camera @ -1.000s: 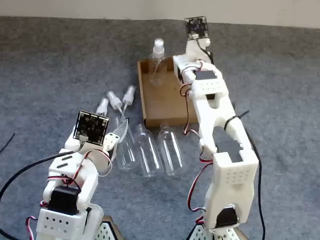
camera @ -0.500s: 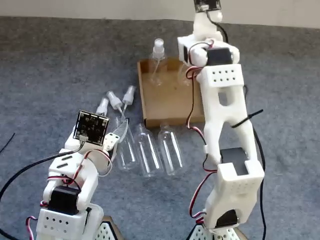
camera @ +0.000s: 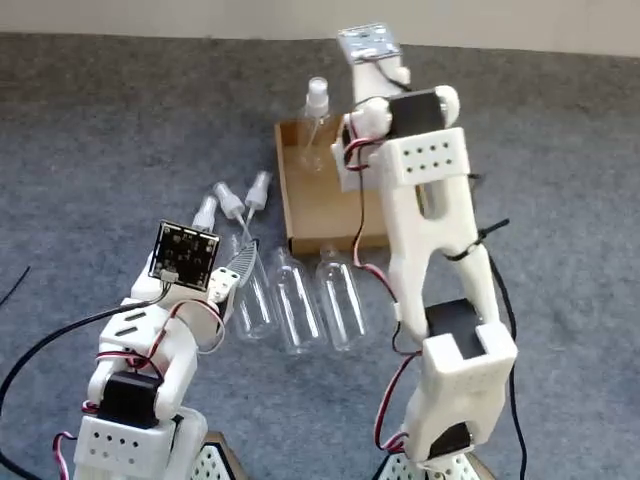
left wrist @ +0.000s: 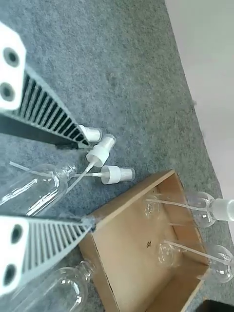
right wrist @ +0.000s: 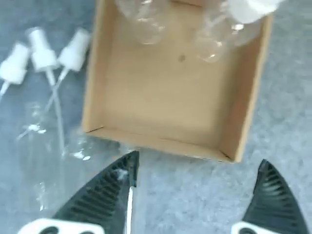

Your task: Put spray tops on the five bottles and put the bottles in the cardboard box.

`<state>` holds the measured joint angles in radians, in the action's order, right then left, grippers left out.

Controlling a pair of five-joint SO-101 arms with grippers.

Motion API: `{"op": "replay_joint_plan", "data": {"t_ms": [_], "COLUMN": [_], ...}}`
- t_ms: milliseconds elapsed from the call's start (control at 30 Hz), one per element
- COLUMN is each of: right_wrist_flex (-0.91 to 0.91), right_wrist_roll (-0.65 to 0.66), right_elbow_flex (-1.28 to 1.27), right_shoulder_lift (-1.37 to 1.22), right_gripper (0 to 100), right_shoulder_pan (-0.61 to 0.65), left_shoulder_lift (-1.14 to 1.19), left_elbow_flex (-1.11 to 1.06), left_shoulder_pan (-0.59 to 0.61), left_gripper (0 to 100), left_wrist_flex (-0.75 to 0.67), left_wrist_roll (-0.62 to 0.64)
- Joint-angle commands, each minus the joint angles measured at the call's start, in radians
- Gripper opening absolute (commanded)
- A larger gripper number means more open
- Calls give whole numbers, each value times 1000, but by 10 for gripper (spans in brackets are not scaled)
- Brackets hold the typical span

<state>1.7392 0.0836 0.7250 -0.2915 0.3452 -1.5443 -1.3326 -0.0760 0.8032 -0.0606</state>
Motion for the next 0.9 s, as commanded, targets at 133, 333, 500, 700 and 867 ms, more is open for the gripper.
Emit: {"op": "replay_joint_plan", "data": {"t_ms": [133,333,500,700,867], "right_wrist_flex": [-21,-245,-398,-530,-611], "right_wrist_roll": [52,49,-6,-52,-71], "right_elbow_flex": [-410,-796,-1018,-1204,-1283], "right_shoulder_lift": [205,337,410,432,426], "right_gripper": [303,303,303,303,287], "right_shoulder_pan": [143,147,133,153,157], "left_shoulder_lift": [-10,-10,-2,-8,-7], "left_elbow_flex": [5,10,-1,-7,-7], "left_shoulder_pan": [18,61,62,61,59], "left_gripper": [207,207,207,207,207], "left_wrist_flex": [-34,-34,-68,-68,-68], "left_wrist_roll": [-9,-9,-9,-9,-9]}}
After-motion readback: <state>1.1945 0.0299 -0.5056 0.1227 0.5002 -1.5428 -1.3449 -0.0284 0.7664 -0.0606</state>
